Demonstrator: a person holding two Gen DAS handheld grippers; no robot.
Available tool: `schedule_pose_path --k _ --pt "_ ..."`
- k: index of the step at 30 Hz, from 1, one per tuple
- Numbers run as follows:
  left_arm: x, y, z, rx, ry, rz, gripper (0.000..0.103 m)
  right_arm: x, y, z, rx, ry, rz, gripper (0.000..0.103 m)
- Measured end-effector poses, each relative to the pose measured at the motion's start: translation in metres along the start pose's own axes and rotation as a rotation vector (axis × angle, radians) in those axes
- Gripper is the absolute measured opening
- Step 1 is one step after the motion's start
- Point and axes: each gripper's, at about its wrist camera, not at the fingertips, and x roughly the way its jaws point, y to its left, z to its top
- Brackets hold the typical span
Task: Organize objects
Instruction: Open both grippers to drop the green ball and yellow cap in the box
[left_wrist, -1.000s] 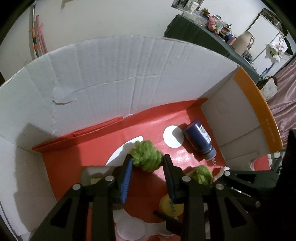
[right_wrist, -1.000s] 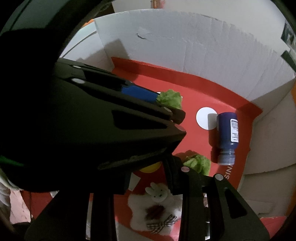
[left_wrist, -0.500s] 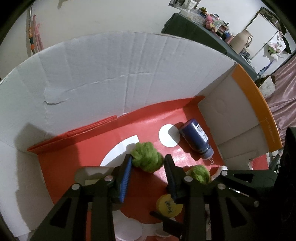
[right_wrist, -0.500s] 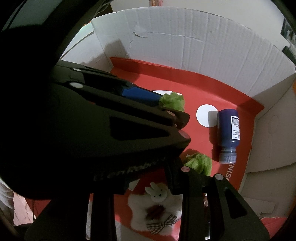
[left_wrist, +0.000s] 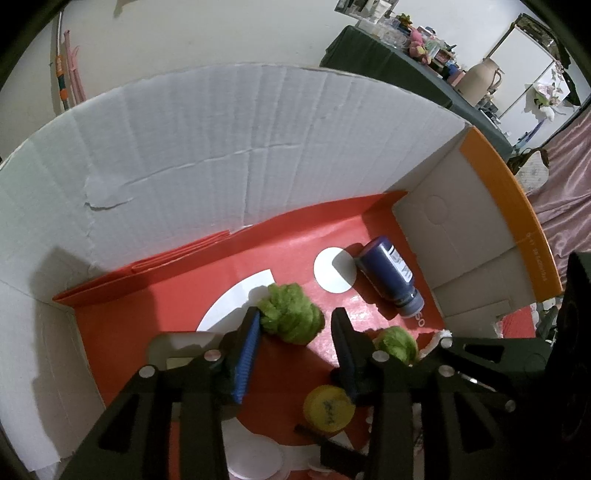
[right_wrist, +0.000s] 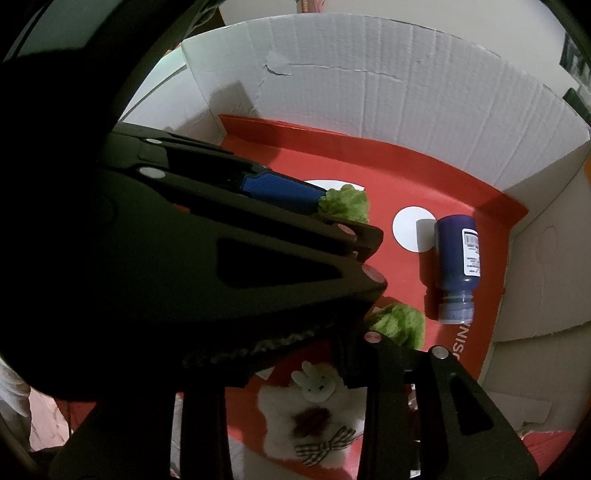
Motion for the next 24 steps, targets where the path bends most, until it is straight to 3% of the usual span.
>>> schedule_pose_path --k 1,9,12,24 --pt "0.001 -0.001 0.001 0.000 0.000 -0.002 0.044 -0.001 0.001 0.000 0.002 0.000 0.001 0.053" --pt "-0.005 -0.002 0.003 -0.004 -0.012 0.009 0.047 -0.009 0.008 -0.002 -0.016 -0.018 -0.030 0.053" --pt "-0.008 -0.003 0.004 -0.009 -0.023 0.005 0.053 -0.013 0.011 -0.002 -0.017 -0.024 -0.033 0.053" --pt "-0.040 -0.010 -0.002 -0.034 -0.092 -0.010 0.053 -0.055 0.017 -0.011 0.021 -0.094 -0.028 0.053"
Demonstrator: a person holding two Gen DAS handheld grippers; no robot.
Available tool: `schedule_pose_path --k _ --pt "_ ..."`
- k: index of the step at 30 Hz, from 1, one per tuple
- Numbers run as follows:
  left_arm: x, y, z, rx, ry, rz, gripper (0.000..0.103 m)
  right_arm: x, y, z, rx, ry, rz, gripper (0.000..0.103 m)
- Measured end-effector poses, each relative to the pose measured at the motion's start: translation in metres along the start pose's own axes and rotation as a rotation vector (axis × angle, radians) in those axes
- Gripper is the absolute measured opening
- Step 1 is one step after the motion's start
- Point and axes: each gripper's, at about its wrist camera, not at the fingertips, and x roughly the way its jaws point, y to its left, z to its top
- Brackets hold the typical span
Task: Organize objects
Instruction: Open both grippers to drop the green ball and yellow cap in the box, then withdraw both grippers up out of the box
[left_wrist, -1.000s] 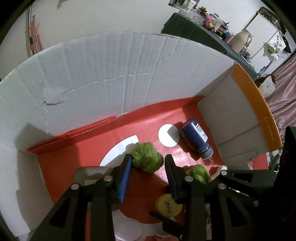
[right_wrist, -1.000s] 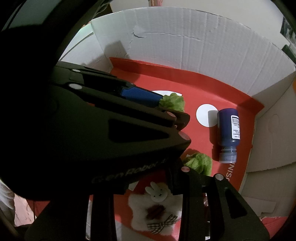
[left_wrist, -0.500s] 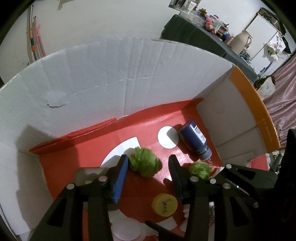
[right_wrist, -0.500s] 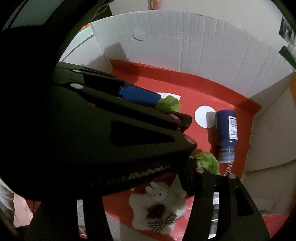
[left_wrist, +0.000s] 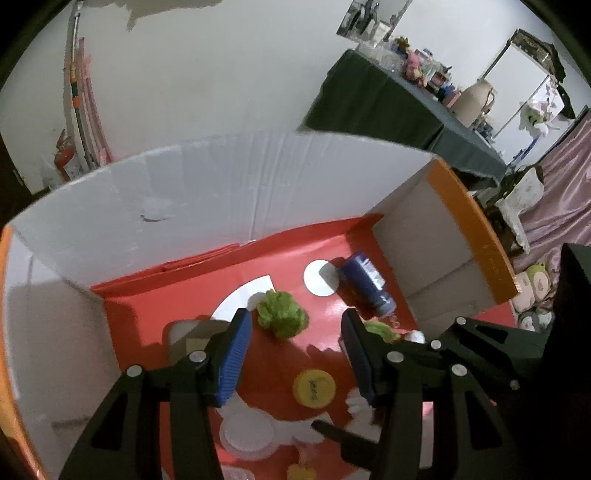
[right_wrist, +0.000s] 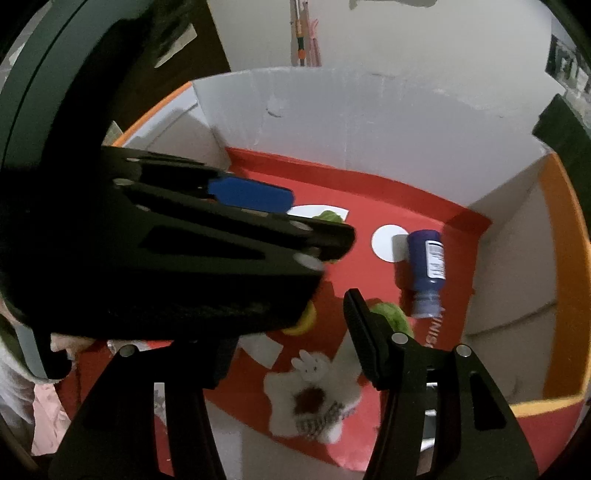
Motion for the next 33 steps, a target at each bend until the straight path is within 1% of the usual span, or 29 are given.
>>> schedule_pose_path --k 6,8,10,11,12,13,14,15,16,17,18,19,20,21,24,26,28,30,33 --pt "-0.027 -0.005 -0.010 -0.014 -0.049 0.006 0.053 -0.021 0.003 0.001 0.017 -0.043 -0.006 0.053" --pt "-0.040 -0.003 -0.018 -0.012 -0.070 0.014 0.063 -0.031 0.003 -0.003 0.015 -0.062 -0.014 0.054" --pt "-0.051 -0.005 -0.024 -0.015 -0.102 0.020 0.065 -0.037 0.002 -0.002 0.016 -0.083 -0.020 0.059" --pt "-0.058 -0.005 -0.028 -0.018 -0.116 0.025 0.065 -0.038 -0.011 0.005 0.015 -0.099 -0.029 0.060" --pt "-0.065 -0.006 -0.033 -0.023 -0.132 0.034 0.066 -0.035 -0.013 0.003 0.012 -0.112 -0.039 0.061" --pt "-0.071 -0.006 -0.037 -0.026 -0.146 0.038 0.070 -0.042 -0.011 0.000 0.008 -0.130 -0.052 0.061" --pt "-0.077 -0.006 -0.042 -0.025 -0.165 0.048 0.073 -0.054 -0.002 -0.015 0.008 -0.142 -0.059 0.061" --pt "-0.085 -0.008 -0.048 -0.020 -0.191 0.078 0.074 -0.052 -0.004 -0.011 0.012 -0.154 -0.067 0.061" --pt "-0.091 -0.010 -0.052 -0.014 -0.213 0.102 0.075 -0.058 -0.002 -0.016 0.016 -0.171 -0.076 0.062" --pt "-0.096 -0.013 -0.058 -0.004 -0.240 0.125 0.077 -0.056 -0.011 -0.015 0.019 -0.195 -0.089 0.063" --pt "-0.104 -0.015 -0.065 0.006 -0.271 0.148 0.079 -0.055 -0.007 -0.023 0.019 -0.215 -0.103 0.066" --pt "-0.109 -0.016 -0.070 0.008 -0.295 0.160 0.083 -0.060 -0.006 -0.028 0.019 -0.238 -0.120 0.070" --pt "-0.114 -0.015 -0.075 0.008 -0.313 0.167 0.086 -0.069 -0.004 -0.035 0.018 -0.265 -0.137 0.072" --pt "-0.119 -0.016 -0.082 0.006 -0.342 0.176 0.087 -0.076 -0.003 -0.043 0.019 -0.293 -0.151 0.075" --pt "-0.129 -0.019 -0.102 0.015 -0.425 0.207 0.092 -0.082 -0.008 -0.056 0.044 -0.361 -0.181 0.078" --pt "-0.131 -0.022 -0.115 0.018 -0.483 0.244 0.100 -0.085 -0.009 -0.067 0.066 -0.404 -0.200 0.080" --pt "-0.131 -0.023 -0.125 0.020 -0.523 0.276 0.102 -0.081 -0.014 -0.074 0.086 -0.433 -0.225 0.084" --pt "-0.127 -0.023 -0.135 0.020 -0.546 0.308 0.103 -0.081 -0.017 -0.079 0.097 -0.455 -0.239 0.084" --pt "-0.120 -0.020 -0.145 0.003 -0.568 0.329 0.103 -0.074 -0.019 -0.083 0.096 -0.478 -0.267 0.085"
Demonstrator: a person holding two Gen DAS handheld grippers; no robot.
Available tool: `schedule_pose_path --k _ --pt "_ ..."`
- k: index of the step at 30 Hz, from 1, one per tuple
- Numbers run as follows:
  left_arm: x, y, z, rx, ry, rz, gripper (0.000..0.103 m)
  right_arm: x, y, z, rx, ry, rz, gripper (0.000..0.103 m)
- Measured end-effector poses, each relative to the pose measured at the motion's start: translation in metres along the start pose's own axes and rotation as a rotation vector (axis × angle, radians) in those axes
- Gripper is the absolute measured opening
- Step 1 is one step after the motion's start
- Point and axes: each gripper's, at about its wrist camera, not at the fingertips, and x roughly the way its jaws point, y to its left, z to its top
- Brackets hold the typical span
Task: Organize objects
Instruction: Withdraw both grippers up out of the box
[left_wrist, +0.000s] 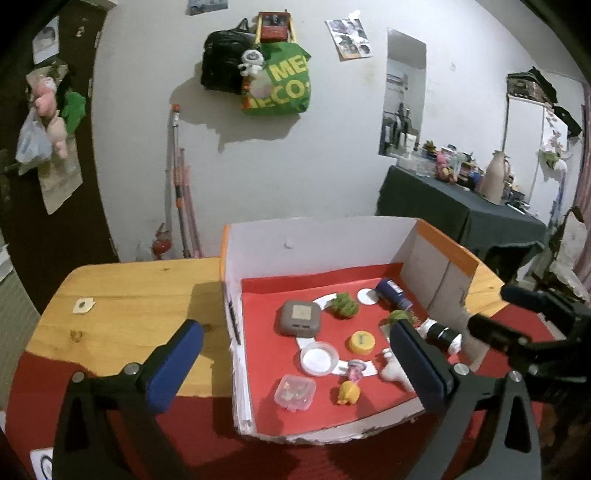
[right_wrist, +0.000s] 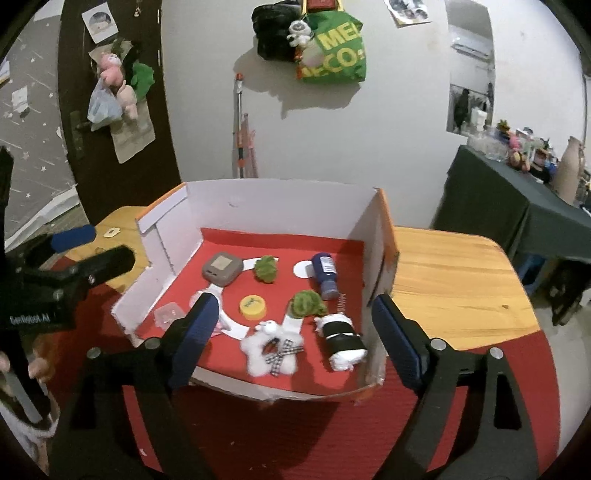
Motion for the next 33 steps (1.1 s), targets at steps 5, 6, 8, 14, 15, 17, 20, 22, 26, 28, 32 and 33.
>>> schedule_pose_path --k 5,6,8,14,15,17,20,22,26,28,32,33 --pt "0.003 0.005 -0.015 -0.047 -0.041 0.003 0.103 0.011 0.002 -0.006 -0.014 -0.040 -0.047 0.091" --pt "0.005 0.005 -0.017 -0.049 -0.046 0.008 0.103 0.014 0.002 -0.007 -0.020 -0.049 -0.058 0.091" --pt "0.009 0.004 -0.021 -0.046 -0.042 0.013 0.103 0.021 0.004 -0.010 -0.030 -0.061 -0.076 0.091" --pt "0.019 0.005 -0.034 -0.051 -0.055 0.032 0.103 0.034 0.000 -0.020 -0.012 -0.060 -0.082 0.091" --pt "0.021 0.005 -0.036 -0.047 -0.060 0.039 0.103 0.037 -0.001 -0.020 -0.011 -0.057 -0.083 0.091" --pt "0.022 0.004 -0.038 -0.040 -0.066 0.051 0.103 0.043 -0.002 -0.022 -0.008 -0.048 -0.083 0.091" --pt "0.028 0.000 -0.042 -0.019 -0.053 0.064 0.103 0.051 -0.003 -0.024 -0.007 -0.035 -0.094 0.091" --pt "0.033 -0.002 -0.045 -0.013 -0.033 0.069 0.103 0.053 -0.004 -0.027 -0.006 -0.033 -0.098 0.091" --pt "0.039 -0.003 -0.050 -0.022 0.002 0.064 0.103 0.060 -0.008 -0.032 0.008 -0.002 -0.094 0.091" --pt "0.039 -0.002 -0.050 -0.024 -0.004 0.072 0.103 0.060 -0.008 -0.033 0.003 -0.002 -0.099 0.091" --pt "0.041 -0.002 -0.050 -0.027 0.007 0.079 0.103 0.060 -0.003 -0.035 -0.015 0.002 -0.100 0.091" --pt "0.042 -0.002 -0.050 -0.026 0.012 0.080 0.103 0.060 -0.003 -0.035 -0.015 0.001 -0.101 0.091"
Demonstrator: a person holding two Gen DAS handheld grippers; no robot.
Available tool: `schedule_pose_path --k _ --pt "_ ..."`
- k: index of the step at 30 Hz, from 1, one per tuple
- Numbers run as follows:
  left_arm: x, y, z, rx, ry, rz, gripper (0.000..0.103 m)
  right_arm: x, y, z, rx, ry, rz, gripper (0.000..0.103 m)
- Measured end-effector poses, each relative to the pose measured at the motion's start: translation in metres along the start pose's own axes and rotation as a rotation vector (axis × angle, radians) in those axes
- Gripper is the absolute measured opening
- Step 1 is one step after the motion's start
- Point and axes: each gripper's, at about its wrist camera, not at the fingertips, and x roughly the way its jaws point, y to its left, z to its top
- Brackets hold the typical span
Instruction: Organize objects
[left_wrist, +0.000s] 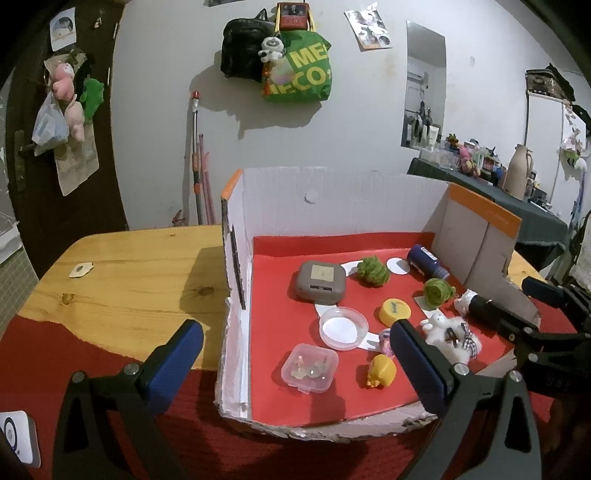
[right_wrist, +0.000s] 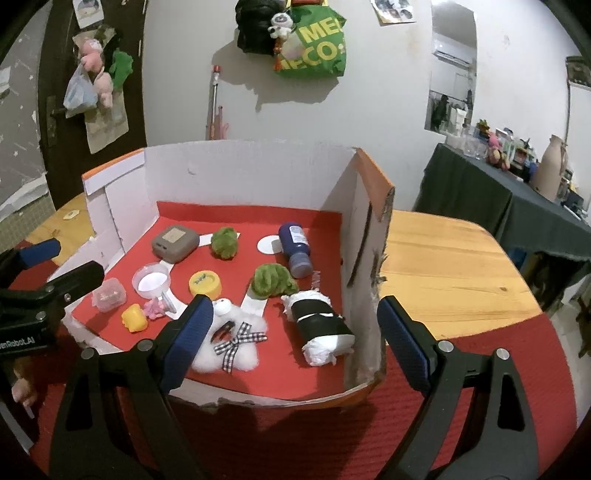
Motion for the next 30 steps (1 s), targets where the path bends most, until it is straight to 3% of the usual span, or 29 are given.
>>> schedule_pose_path --k 30 --pt "0.0075 0.0023 -0.0009 -0.005 0.037 -0.004 0.103 0.0009 -0.0067 -0.0013 0.040 0.022 0.010 0.099"
